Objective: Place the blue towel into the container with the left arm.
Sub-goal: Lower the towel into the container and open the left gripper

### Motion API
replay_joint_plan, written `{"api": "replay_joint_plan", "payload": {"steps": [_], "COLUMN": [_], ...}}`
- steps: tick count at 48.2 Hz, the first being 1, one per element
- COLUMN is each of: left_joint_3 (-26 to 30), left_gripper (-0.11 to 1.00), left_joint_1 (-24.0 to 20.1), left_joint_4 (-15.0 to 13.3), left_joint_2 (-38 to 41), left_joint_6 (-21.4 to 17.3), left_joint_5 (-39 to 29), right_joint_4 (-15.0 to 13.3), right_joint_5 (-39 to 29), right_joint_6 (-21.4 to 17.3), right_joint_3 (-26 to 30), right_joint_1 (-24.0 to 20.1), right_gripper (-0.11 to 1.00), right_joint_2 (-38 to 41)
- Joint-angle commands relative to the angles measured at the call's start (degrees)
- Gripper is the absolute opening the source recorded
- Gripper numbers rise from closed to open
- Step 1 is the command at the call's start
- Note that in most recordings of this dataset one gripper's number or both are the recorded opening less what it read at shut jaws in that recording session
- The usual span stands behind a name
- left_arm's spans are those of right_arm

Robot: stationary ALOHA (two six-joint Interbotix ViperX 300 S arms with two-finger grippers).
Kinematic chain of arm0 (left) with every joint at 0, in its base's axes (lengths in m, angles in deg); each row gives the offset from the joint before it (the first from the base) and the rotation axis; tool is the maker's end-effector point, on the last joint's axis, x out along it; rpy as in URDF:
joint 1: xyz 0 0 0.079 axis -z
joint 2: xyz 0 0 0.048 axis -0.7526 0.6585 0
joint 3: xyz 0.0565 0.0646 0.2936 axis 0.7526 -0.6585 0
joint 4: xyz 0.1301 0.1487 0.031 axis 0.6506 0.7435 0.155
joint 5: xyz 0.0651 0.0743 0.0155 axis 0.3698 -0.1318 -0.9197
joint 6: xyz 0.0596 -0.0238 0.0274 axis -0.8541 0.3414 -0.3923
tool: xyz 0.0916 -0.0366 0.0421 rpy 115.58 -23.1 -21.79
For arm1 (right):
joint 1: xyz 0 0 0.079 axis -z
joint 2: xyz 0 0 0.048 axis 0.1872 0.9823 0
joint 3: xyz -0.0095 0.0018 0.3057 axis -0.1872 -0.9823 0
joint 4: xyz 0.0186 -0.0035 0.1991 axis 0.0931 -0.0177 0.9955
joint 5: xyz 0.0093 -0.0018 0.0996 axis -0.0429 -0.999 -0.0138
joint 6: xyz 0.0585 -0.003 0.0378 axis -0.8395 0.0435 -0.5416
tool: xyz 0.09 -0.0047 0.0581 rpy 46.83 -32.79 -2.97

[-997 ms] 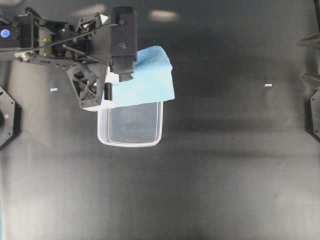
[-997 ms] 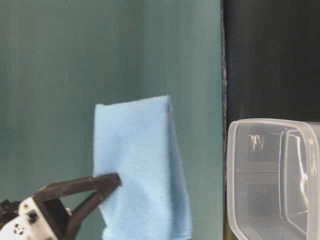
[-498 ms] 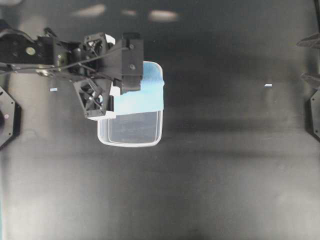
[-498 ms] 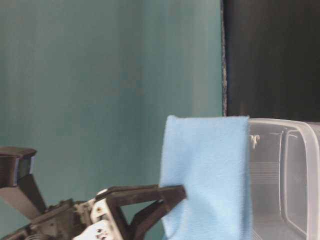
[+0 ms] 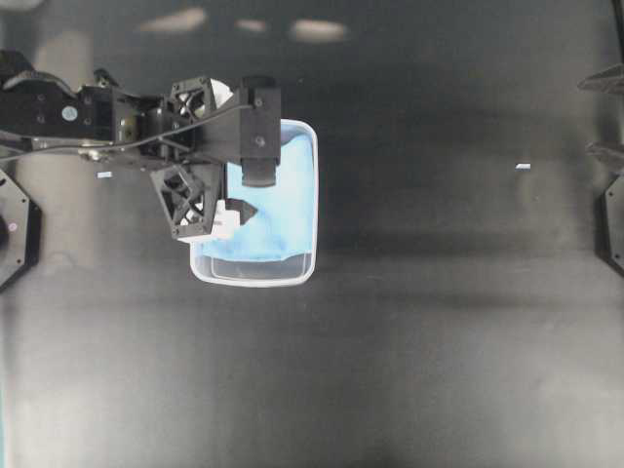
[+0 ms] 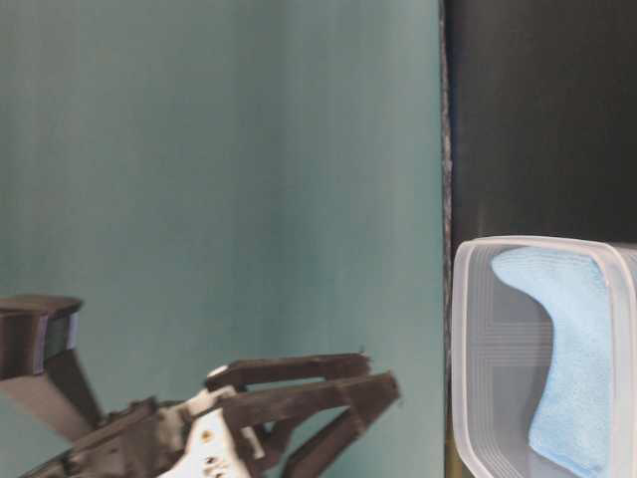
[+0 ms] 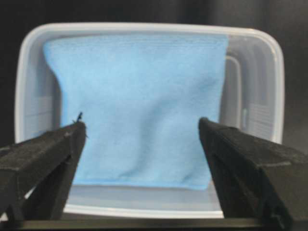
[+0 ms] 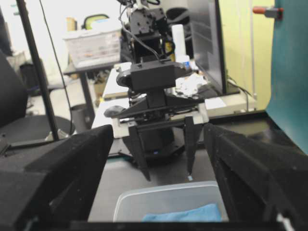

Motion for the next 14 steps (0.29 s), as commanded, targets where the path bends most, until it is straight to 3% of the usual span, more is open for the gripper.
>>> {"api": "replay_joint_plan", "payload": {"steps": [1,14], "left_joint_3": [2.55,2.64], "left_gripper": [0.9,0.9], "left_joint_1": [0.97,3.52], "left_joint_4": [0.09,0.09], "left_joint_2": [-4.66,-20.39], "left_joint_6": [0.09,0.7], "left_joint_5": [0.18,1.23], "right_joint_4": [0.18,0.18], "right_joint_5": [0.53,0.26], "right_joint_6": [-0.09,-0.09], "right_joint_3": [0.62,0.62], "right_joint_1": [0.09,0.09], "right_gripper": [0.74,0.74], "right_joint_2": [0.26,0.26]}}
